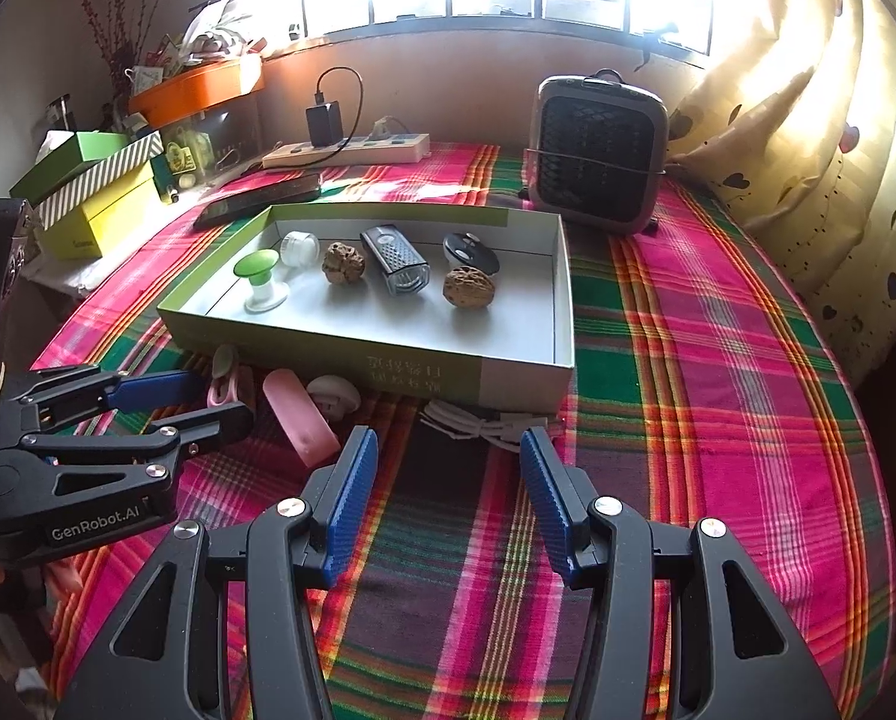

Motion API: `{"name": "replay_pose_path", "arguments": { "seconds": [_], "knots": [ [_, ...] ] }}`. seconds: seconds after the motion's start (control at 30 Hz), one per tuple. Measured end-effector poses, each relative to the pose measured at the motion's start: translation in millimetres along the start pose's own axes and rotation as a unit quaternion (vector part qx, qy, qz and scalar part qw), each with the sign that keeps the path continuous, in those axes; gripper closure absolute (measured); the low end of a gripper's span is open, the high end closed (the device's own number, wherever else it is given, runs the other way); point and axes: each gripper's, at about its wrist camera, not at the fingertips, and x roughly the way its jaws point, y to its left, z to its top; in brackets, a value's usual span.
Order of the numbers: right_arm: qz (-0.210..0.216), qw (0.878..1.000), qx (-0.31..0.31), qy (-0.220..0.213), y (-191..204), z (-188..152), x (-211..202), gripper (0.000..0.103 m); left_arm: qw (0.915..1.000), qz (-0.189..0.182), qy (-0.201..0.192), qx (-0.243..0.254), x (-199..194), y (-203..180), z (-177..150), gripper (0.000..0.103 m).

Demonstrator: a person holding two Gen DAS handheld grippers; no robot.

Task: Organize objects
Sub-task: 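Withdraw both tools from the tray toward the pink clips, then close the right tool on a pink plastic clip on the table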

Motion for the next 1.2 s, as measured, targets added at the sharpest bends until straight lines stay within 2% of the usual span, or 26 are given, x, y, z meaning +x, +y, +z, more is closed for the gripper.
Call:
{"name": "replay_pose_path", "arguments": {
  "seconds": [0.33,0.7,1.1,1.2],
  "knots": [
    [0.042,0.999,-0.018,0.014,22,2,10,0.052,0.9997,0.015,-0.005,-0.016,-8,24,-5,0.057],
    [0.072,0.996,-0.027,0.050,40,1,29,0.052,0.9991,0.027,-0.005,-0.032,-15,49,-11,0.057],
    [0.108,0.992,-0.034,0.055,58,1,29,0.052,0.9984,0.033,-0.009,-0.046,-20,69,-14,0.057],
    [0.102,0.993,-0.033,0.057,60,2,31,0.052,0.9984,0.030,-0.007,-0.047,-19,72,-15,0.057]
  ]
}}
